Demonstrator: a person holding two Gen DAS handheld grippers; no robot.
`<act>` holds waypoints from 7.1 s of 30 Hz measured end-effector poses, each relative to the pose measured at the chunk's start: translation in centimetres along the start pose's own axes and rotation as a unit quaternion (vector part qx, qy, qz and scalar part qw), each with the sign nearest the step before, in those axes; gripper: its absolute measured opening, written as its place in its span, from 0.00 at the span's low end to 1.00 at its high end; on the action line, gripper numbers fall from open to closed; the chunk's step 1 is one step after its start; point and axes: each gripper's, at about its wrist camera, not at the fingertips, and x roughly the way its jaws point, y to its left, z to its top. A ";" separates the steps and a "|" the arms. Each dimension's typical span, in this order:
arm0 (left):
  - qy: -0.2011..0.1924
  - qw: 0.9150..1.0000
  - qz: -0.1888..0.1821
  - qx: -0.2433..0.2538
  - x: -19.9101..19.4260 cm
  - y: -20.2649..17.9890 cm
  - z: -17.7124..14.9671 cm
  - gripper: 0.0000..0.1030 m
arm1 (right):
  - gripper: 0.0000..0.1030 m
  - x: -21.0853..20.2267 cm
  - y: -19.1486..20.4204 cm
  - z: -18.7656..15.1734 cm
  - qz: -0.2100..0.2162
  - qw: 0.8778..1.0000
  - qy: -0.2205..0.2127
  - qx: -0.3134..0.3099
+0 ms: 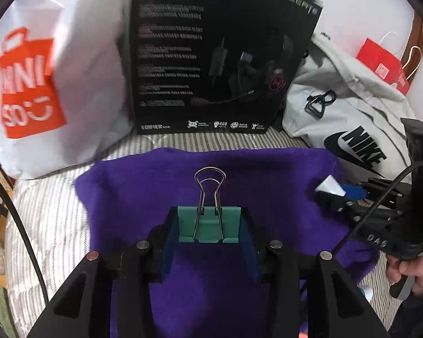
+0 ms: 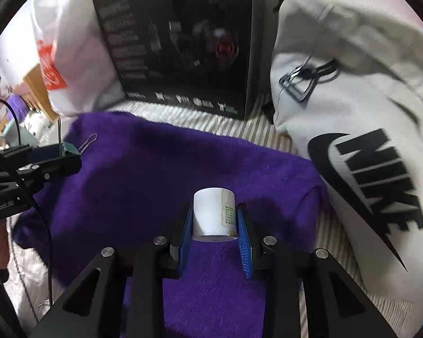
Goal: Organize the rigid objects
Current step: 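Carry the clip and tape roll onto the purple towel and open both grippers, then grasp the white USB light with the left gripper, then hold the USB light in the left gripper while the right gripper grasps the blue-and-white bottle, then set the bottle upright on the purple towel and open the right gripper while the left carries the USB light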
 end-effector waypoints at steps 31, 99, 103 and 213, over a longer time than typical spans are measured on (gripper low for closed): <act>0.082 0.996 0.042 0.006 5.1 -1.4 -0.7 0.60 | 0.50 -0.1 -0.6 -1.9 0.003 1.000 0.026 0.005; 0.035 0.996 0.080 0.017 -7.7 -3.6 -19.5 0.36 | 0.62 -8.1 1.2 -15.9 0.026 0.999 0.012 0.043; 0.035 0.996 0.079 0.018 -7.7 -3.6 -19.5 0.36 | 0.68 -7.3 1.8 -15.0 0.046 0.999 0.003 0.011; -0.024 0.999 0.030 -0.003 -5.4 2.8 -3.1 0.33 | 0.35 -6.1 -1.6 -4.4 0.021 1.000 -0.006 0.015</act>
